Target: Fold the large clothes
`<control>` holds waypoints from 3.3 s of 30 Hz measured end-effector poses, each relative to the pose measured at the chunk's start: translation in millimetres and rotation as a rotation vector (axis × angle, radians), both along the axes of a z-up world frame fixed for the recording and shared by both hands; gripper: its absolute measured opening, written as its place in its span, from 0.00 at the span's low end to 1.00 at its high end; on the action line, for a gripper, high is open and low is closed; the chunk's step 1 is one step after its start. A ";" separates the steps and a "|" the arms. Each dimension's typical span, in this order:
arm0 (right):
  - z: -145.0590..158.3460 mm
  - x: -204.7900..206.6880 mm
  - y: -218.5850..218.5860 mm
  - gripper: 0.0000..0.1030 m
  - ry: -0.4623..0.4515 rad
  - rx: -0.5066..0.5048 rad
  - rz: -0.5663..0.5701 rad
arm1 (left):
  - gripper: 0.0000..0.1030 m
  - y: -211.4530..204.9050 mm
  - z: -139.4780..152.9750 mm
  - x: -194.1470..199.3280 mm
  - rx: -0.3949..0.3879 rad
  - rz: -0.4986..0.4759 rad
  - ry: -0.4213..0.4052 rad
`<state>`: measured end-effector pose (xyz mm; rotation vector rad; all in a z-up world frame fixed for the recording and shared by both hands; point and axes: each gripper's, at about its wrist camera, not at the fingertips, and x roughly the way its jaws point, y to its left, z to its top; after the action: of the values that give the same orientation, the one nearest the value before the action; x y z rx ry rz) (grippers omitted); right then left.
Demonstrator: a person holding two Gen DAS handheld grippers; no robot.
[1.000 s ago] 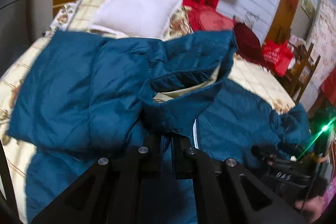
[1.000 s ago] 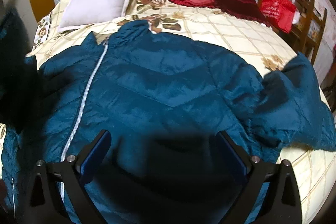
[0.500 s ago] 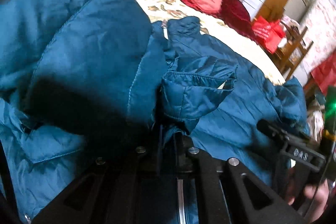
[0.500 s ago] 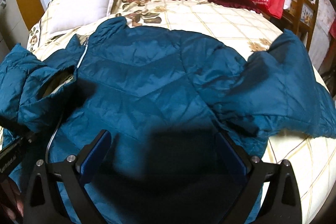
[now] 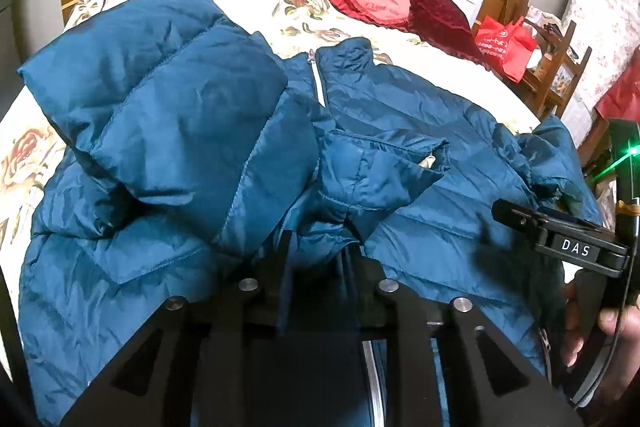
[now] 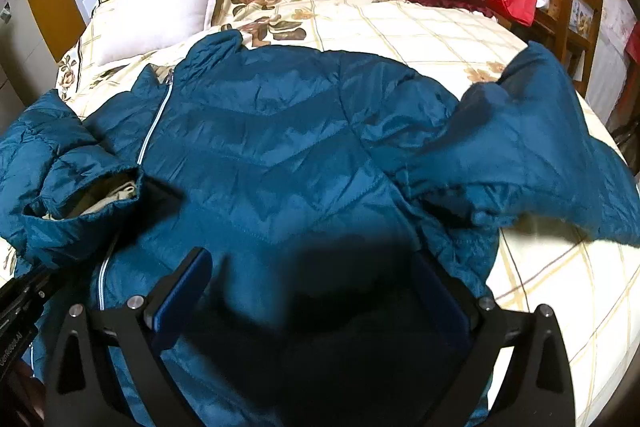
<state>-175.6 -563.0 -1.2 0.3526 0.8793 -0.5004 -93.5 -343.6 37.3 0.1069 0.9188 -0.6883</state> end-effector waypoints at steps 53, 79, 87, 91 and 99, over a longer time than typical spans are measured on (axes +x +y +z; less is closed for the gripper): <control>30.4 52.4 72.2 0.19 -0.184 -0.015 0.183 | 0.29 156.3 -29.5 75.3 0.023 0.403 0.009; 22.0 50.0 -40.3 0.57 -0.033 -0.131 -0.012 | 0.29 169.6 -1.1 64.3 -0.024 0.378 -0.063; 65.9 48.4 -12.7 0.57 -0.128 -0.110 0.109 | 0.29 133.3 12.7 78.4 -0.021 0.335 -0.092; 51.1 84.7 17.3 0.57 -0.092 -0.115 0.230 | 0.29 104.9 -0.2 99.3 0.022 0.344 -0.078; -2.2 134.3 25.7 0.57 -0.018 -0.070 0.238 | 0.30 81.0 -31.4 119.1 0.121 0.329 -0.081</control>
<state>-41.3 -537.3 -3.4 0.1845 0.8714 -0.3061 25.6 -262.6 6.0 0.0874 0.8743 -0.3216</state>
